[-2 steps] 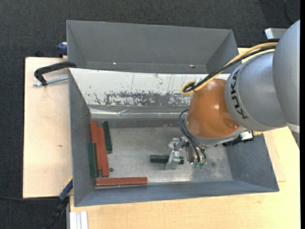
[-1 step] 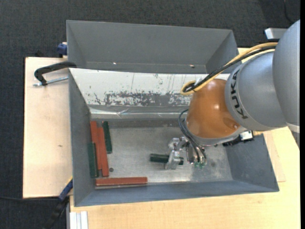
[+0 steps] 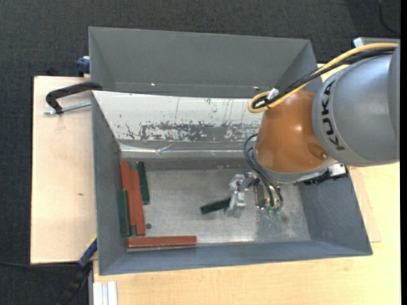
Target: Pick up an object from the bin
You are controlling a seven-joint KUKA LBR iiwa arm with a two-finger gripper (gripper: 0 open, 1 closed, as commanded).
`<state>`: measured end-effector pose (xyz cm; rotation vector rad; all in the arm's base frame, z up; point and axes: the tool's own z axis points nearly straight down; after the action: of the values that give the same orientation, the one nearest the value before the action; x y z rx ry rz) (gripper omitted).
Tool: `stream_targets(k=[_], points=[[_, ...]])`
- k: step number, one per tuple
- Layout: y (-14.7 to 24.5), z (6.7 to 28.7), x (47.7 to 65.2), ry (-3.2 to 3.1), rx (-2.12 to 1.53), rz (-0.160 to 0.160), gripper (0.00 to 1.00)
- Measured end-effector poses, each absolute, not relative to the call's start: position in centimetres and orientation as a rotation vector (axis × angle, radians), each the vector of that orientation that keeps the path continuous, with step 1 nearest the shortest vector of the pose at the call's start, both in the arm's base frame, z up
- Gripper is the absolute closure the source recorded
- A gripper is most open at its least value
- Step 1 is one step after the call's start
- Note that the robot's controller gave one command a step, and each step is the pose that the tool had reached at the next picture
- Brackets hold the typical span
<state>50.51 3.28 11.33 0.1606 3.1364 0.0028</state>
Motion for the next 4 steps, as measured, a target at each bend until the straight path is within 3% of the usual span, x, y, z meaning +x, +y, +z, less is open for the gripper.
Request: stream_targets(k=[1,2,3,4], points=[[3.2,26.5,49.6,3.135,0.094,0.002,1.0],[3.2,26.4,49.6,3.135,0.093,0.002,0.0],[3.2,26.4,49.6,3.135,0.093,0.002,0.0],[1.5,22.9,50.0,3.134,-0.031,0.002,0.0]])
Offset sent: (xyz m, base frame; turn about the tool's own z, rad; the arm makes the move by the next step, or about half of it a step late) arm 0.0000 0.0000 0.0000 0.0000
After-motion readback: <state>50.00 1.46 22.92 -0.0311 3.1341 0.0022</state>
